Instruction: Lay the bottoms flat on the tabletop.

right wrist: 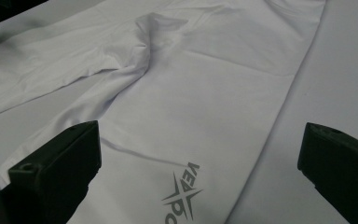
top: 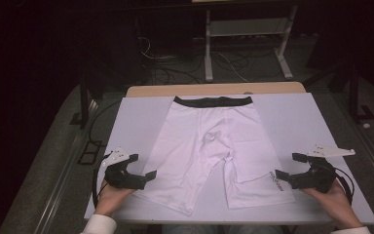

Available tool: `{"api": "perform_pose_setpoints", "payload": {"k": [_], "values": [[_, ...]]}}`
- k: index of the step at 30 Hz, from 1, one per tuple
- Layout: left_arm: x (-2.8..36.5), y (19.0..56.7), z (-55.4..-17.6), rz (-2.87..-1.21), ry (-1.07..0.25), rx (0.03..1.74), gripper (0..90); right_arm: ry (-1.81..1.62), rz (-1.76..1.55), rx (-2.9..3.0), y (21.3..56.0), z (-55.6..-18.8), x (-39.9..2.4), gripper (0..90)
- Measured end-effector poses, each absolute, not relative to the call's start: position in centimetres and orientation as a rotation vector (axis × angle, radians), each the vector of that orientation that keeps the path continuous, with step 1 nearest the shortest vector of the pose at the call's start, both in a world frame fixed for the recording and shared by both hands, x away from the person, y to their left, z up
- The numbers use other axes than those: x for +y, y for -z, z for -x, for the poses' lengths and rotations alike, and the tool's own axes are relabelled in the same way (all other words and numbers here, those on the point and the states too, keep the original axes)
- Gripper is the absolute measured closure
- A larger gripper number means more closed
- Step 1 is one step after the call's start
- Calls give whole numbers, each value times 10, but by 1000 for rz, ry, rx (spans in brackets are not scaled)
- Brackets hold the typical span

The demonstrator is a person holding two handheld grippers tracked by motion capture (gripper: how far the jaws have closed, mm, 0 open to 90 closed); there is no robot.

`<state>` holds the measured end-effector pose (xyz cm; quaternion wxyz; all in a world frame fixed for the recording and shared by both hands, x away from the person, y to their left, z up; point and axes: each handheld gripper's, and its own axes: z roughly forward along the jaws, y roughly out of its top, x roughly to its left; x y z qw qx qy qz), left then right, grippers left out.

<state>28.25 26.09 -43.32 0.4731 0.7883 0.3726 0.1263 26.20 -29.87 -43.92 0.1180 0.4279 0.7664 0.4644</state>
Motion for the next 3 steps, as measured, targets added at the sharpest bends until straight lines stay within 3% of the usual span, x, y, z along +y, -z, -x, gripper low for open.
{"api": "perform_pose_setpoints", "payload": {"k": [3], "values": [[260,433,-282,-1931,-308,910,0,-1353,-1250,2247,440,-263,-300,0]]}}
